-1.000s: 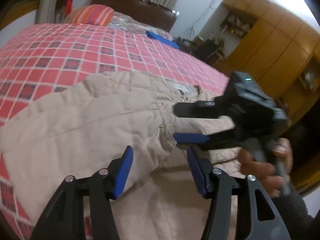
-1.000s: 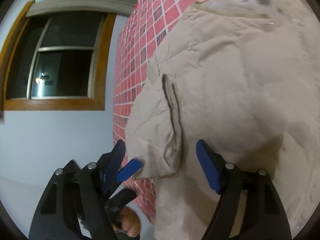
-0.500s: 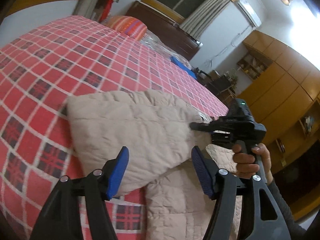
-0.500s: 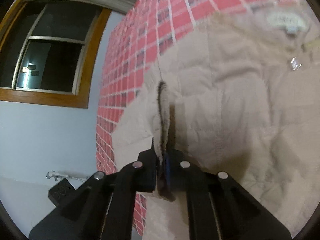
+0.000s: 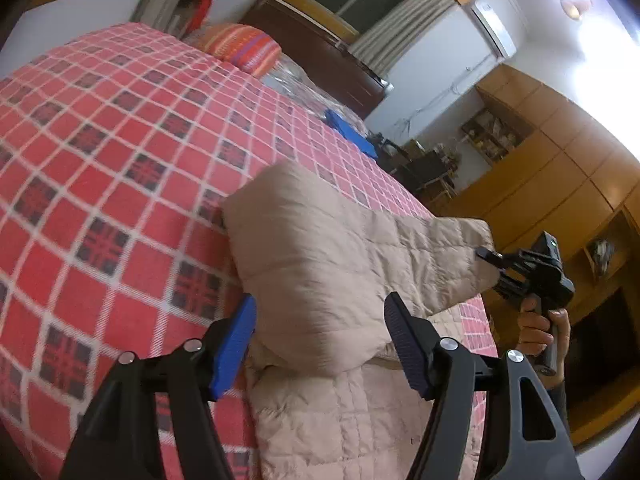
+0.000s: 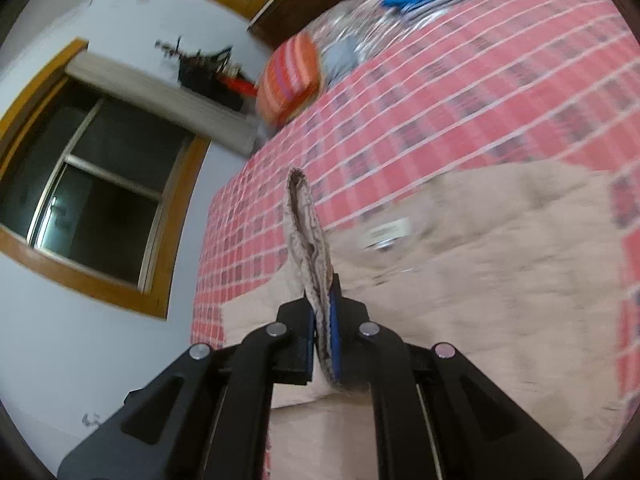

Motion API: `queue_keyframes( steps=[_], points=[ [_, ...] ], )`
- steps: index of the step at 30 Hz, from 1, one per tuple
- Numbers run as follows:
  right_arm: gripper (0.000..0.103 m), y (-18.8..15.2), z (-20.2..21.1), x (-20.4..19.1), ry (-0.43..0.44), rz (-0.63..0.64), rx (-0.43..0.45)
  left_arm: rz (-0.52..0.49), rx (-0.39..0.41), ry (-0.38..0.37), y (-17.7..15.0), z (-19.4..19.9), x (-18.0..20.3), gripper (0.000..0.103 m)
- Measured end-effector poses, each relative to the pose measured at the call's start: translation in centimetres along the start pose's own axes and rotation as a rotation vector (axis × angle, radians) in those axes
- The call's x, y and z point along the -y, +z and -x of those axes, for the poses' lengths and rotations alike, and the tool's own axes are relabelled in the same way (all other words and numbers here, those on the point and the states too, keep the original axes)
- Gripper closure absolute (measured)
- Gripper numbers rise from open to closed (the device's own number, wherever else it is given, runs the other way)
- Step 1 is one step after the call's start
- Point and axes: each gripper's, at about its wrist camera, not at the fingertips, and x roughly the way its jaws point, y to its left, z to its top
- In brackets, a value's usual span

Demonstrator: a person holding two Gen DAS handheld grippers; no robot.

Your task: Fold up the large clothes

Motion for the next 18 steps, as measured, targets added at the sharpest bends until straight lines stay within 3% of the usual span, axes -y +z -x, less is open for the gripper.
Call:
queue_keyframes(
  steps=[6, 18],
  points=[
    [0.098, -0.9, 3.8, 5.0, -0.03, -0.053, 0.061, -0.019, -0.038, -0.019, 0.3, -2.8, 1.1, 0.036],
    [0.098, -3.9, 0.6, 11.1, -0.084, -0.122, 0.02, -0.064, -0.155, 0.027, 0.5, -9.3, 1.4, 0.036]
  ],
)
